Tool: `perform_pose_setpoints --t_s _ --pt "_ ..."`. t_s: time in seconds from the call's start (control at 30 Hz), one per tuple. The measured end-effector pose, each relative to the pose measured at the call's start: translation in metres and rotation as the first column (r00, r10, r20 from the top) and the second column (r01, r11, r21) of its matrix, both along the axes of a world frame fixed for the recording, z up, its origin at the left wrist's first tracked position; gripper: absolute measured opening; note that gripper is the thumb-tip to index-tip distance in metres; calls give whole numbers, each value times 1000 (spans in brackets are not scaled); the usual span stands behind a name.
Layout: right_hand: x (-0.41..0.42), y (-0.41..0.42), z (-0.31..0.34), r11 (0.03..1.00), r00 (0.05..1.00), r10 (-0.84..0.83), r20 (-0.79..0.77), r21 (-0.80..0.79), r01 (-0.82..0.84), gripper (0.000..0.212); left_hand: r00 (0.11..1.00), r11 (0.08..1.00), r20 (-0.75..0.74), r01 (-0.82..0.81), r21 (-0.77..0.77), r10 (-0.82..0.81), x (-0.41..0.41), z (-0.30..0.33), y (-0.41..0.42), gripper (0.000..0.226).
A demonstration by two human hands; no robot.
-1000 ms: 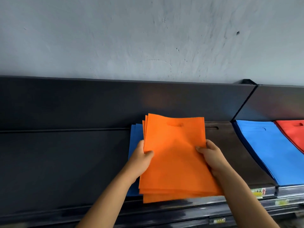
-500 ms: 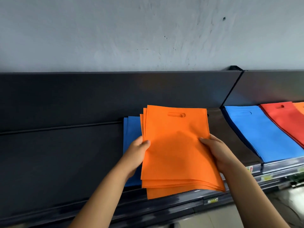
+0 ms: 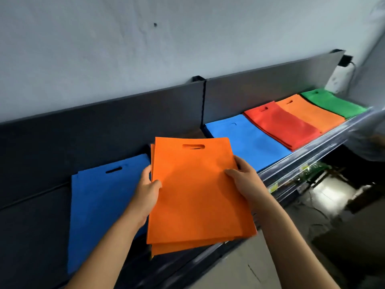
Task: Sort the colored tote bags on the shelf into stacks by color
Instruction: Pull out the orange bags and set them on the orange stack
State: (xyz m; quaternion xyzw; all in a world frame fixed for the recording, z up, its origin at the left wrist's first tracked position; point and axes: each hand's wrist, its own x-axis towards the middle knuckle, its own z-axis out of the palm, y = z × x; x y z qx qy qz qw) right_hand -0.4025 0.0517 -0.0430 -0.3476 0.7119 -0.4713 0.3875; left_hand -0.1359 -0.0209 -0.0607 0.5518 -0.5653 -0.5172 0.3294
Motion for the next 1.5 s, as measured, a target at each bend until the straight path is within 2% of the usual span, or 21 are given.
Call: perform_pose_setpoints --t_s 0.1,0.27,0.4,0.5,0.63,0.8,0.93,1.13,1.27,1.5 --pt "-64 25 7 997 997 -79 9 -4 79 58 999 998 -11 50 -31 -50 -73 5 8 59" --pt "-183 80 13 977 977 -213 -6 -32 213 54 985 988 -88 141 -67 -147 -211 11 34 50" --pt "-272 119 15 948 948 -318 -14 -32 318 46 967 966 -71 239 -99 -246 -316 7 45 51" --pt "-329 146 19 933 932 -359 -49 -27 358 40 965 959 -56 247 -140 -257 -387 6 54 52" --pt "-391 174 28 909 907 -417 -63 -24 416 60 947 942 -72 302 -144 -314 -459 3 69 56" --pt "-452 187 16 882 882 -472 -4 -1 472 62 928 925 -61 359 -126 -368 -525 1 73 61" --pt "-491 187 6 862 862 -506 -1 11 506 69 921 916 -49 378 -133 -387 -572 -1 60 60" --pt "-545 156 2 841 841 -539 -35 24 540 59 911 912 -87 390 -126 -402 -640 -4 16 59" --pt "-587 110 4 862 860 -506 -67 13 508 52 923 922 -91 361 -137 -374 -683 -3 -31 58" --pt "-656 29 6 868 864 -495 -89 -12 496 52 931 929 -73 347 -129 -358 -743 2 -108 60"
